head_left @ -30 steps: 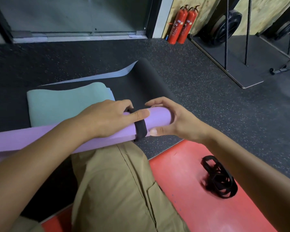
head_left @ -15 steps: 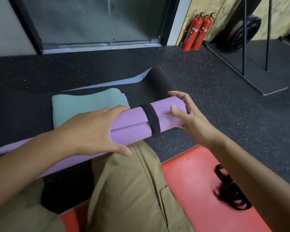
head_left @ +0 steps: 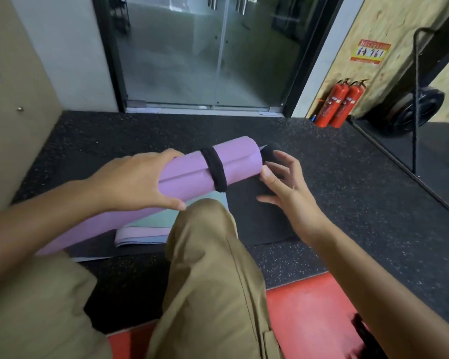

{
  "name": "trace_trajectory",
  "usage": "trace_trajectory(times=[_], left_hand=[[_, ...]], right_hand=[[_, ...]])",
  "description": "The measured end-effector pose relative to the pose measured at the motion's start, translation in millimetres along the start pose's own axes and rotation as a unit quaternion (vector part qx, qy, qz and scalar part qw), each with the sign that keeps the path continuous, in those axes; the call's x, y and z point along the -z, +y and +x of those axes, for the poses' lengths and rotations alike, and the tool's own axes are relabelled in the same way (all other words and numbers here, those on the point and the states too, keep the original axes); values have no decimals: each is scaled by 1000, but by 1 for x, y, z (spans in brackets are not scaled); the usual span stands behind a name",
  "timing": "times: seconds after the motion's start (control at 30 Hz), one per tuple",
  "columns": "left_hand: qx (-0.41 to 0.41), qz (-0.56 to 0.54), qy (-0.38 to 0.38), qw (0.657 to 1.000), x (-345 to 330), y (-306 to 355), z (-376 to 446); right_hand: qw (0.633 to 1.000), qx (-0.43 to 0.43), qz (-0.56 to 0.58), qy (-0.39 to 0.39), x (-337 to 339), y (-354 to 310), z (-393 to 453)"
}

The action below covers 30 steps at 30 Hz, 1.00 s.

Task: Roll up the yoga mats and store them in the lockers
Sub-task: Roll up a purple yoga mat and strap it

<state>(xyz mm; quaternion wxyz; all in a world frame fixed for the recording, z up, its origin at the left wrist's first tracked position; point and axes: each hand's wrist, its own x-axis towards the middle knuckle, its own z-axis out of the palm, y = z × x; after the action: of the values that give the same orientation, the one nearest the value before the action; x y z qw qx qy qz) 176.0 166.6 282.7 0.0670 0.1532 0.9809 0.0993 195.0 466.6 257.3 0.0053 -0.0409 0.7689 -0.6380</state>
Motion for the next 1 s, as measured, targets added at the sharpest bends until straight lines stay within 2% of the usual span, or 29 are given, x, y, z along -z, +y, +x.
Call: trace_trajectory(times=[0.13, 0.27, 0.57, 0.8, 1.0], left_hand=[[74, 44, 29, 996, 18, -60, -16], [150, 63, 20, 986, 28, -113, -50], [287, 62, 6, 956, 19, -212, -172], [378, 21, -12, 925, -23, -263, -287], [476, -33, -45, 878, -83, -285, -368]], right_hand=[[999, 13, -5, -48, -38, -8, 7], [995, 19, -22, -95, -84, -12, 15], [966, 82, -89, -227, -204, -39, 15], [915, 170, -141, -338, -300, -48, -8], [838, 231, -184, -459, -382, -38, -37]])
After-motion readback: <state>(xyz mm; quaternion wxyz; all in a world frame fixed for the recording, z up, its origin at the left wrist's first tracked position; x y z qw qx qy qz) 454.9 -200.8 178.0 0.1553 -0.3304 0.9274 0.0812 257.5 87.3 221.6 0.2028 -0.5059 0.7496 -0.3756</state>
